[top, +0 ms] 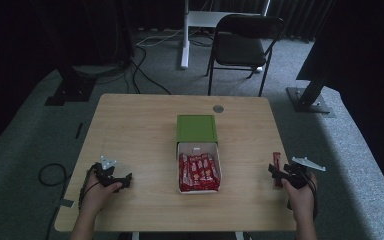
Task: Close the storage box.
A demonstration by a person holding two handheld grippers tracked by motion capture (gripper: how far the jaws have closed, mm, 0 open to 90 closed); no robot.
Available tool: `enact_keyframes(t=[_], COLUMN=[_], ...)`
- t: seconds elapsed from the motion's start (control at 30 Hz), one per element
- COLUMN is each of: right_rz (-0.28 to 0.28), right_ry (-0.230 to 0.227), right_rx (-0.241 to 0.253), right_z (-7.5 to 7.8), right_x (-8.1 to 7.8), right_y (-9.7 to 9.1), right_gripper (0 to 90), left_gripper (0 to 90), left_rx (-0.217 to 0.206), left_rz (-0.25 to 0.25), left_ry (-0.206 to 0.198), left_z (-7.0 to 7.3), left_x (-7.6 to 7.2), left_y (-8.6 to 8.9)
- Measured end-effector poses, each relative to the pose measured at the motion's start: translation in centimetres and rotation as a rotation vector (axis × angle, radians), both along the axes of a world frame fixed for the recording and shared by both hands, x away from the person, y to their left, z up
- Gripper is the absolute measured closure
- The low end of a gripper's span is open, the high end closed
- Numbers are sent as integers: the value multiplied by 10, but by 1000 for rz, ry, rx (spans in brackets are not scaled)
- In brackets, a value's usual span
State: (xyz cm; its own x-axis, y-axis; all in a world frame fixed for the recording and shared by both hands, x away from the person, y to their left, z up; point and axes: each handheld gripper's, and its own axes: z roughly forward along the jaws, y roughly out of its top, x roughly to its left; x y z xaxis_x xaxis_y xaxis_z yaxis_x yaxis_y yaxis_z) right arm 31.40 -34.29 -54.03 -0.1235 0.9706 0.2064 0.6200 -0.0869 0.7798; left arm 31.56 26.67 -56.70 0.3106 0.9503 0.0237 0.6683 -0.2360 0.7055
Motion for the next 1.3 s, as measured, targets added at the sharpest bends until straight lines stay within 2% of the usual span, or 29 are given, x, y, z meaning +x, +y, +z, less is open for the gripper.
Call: enact_keyframes(t=[0.03, 0.1, 0.17, 0.27, 0.33, 0.43, 0.57, 0.63, 0.7, 0.73, 0.77, 0.83, 1.03, 1.13, 1.3], right_rz=[13, 21, 29, 30, 52, 82, 129, 177, 224, 250, 250, 307, 450, 530, 613], right_ry=[-8, -11, -28, -22, -47, -63, -91, -129, -147, -154, -154, -200, -239, -250, -260], right_rx=[-9, -29, -6, 13, 18, 30, 46, 28, 20, 28, 28, 40, 48, 48, 79], right_z=[2, 4, 7, 11, 14, 17, 20, 21, 22, 22, 22, 27, 37, 39, 39], right_x=[0, -1, 0, -1, 0, 0, 0, 0, -1, -2, -2, -4, -10, -14, -19], right_y=[2, 4, 8, 16, 21, 28, 41, 49, 56, 60, 60, 70, 91, 102, 116], right_gripper=[289, 277, 242, 211, 177, 172, 171, 190, 190, 190, 190, 185, 186, 190, 212], left_gripper=[98, 112, 112, 111, 111, 110, 110, 110, 109, 109, 109, 109, 109, 109, 109], left_rx=[-15, -27, -35, -50, -77, -73, -97, -90, -98, -99, -99, -113, -142, -139, -142], left_rz=[-4, -24, -29, -70, -88, -126, -172, -211, -248, -263, -263, -302, -374, -407, -455], left_ry=[-3, -26, -46, -79, -96, -117, -149, -176, -204, -215, -215, -241, -256, -267, -269], left_z=[1, 6, 11, 19, 24, 31, 41, 47, 53, 56, 56, 64, 76, 80, 82], left_x=[0, -1, -1, -2, -4, -7, -11, -15, -18, -20, -20, -24, -30, -33, -36], left_y=[-2, -6, -11, -19, -25, -33, -44, -52, -59, -62, -62, -72, -93, -102, -114])
